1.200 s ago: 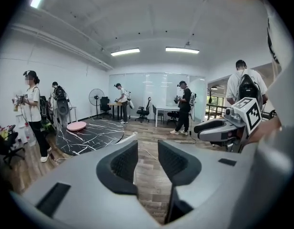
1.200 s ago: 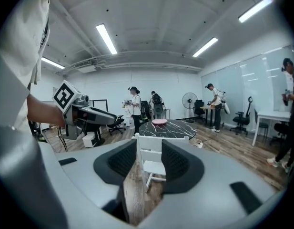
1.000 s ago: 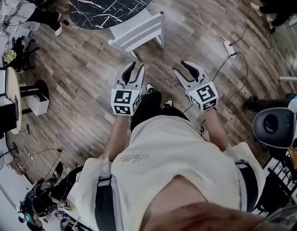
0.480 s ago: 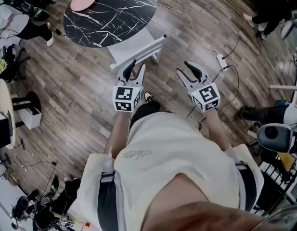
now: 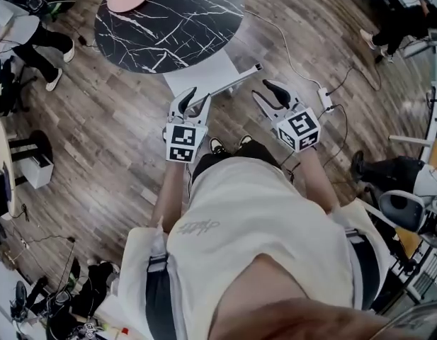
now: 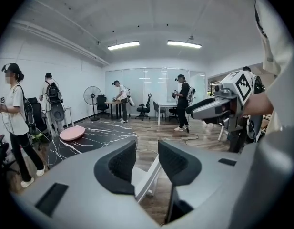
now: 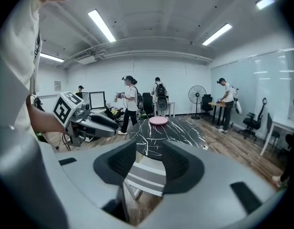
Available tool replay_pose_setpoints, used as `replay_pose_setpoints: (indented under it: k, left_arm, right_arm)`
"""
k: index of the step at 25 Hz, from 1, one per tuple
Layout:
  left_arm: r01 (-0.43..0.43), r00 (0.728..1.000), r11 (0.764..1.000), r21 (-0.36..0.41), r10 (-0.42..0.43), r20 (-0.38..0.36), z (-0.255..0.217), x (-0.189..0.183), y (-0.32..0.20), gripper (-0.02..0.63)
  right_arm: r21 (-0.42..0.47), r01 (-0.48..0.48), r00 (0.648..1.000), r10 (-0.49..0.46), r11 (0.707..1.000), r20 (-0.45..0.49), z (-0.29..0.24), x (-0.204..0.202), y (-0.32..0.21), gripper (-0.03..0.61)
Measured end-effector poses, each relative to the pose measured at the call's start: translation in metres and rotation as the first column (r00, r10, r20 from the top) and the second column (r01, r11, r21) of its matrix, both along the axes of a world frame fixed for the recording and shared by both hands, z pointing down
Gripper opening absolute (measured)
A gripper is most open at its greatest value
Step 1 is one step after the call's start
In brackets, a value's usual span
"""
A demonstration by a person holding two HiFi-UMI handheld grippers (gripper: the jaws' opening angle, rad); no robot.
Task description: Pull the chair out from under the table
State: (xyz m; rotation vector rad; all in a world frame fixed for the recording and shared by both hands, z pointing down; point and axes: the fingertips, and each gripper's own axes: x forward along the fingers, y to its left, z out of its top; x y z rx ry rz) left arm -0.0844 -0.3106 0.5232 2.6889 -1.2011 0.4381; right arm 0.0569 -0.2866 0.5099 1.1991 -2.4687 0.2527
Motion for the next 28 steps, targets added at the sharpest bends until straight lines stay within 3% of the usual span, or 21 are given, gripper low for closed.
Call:
replay_pose_setpoints:
  k: [4, 7, 9, 13, 17, 20, 23, 24, 26, 28]
  left_arm:
    - [-0.028, 0.999, 0.998, -0.052, 0.03, 0.02, 0.015, 0.0, -0.004, 0.143]
    - [-0.066, 0.996, 0.991, -0.112, 0.072, 0.046, 0.034, 0.004, -0.006, 0.144]
    - [-0.075, 0.991, 0.987, -0.141, 0.089, 0.096, 0.049, 0.004, -0.009, 0.147]
    - [-0.058, 0.975, 0.984, -0.171, 0.093, 0.203, 0.072, 0.004, -0.02, 0.157]
    - [-0.071, 0.955, 0.973, -0.221, 0.13, 0.266, 0.091, 0.011, -0.031, 0.157]
    - [-0.142, 0.903, 0.948, -0.284, 0.241, 0.355, 0.114, 0.021, -0.029, 0.158]
    - [-0.2, 0.826, 0.913, -0.355, 0.351, 0.44, 0.14, 0.028, -0.026, 0.156]
    - [-0.209, 0.8, 0.903, -0.376, 0.379, 0.466, 0.148, 0.029, -0.026, 0.156]
    - [-0.218, 0.749, 0.888, -0.405, 0.418, 0.514, 0.164, 0.029, -0.026, 0.156]
    - [-0.224, 0.714, 0.874, -0.431, 0.448, 0.538, 0.178, 0.028, -0.024, 0.156]
  right_arm:
    - [-0.015, 0.085, 0.993, -0.085, 0.996, -0.081, 0.007, -0.012, -0.023, 0.166]
    - [-0.033, 0.169, 0.963, -0.172, 0.985, -0.206, 0.025, -0.023, -0.04, 0.185]
    - [-0.061, 0.233, 0.943, -0.241, 0.971, -0.23, 0.038, -0.033, -0.049, 0.19]
    - [-0.12, 0.36, 0.895, -0.379, 0.925, -0.235, 0.057, -0.051, -0.065, 0.193]
    - [-0.192, 0.492, 0.816, -0.527, 0.849, -0.239, 0.071, -0.067, -0.076, 0.19]
    - [-0.273, 0.589, 0.71, -0.648, 0.761, -0.274, 0.094, -0.073, -0.075, 0.186]
    - [-0.433, 0.67, 0.534, -0.797, 0.603, -0.283, 0.128, -0.077, -0.057, 0.191]
    - [-0.465, 0.681, 0.483, -0.825, 0.565, -0.294, 0.138, -0.079, -0.054, 0.193]
    - [-0.49, 0.688, 0.403, -0.844, 0.535, -0.355, 0.155, -0.083, -0.054, 0.195]
    - [-0.502, 0.681, 0.346, -0.839, 0.533, -0.421, 0.169, -0.086, -0.057, 0.194]
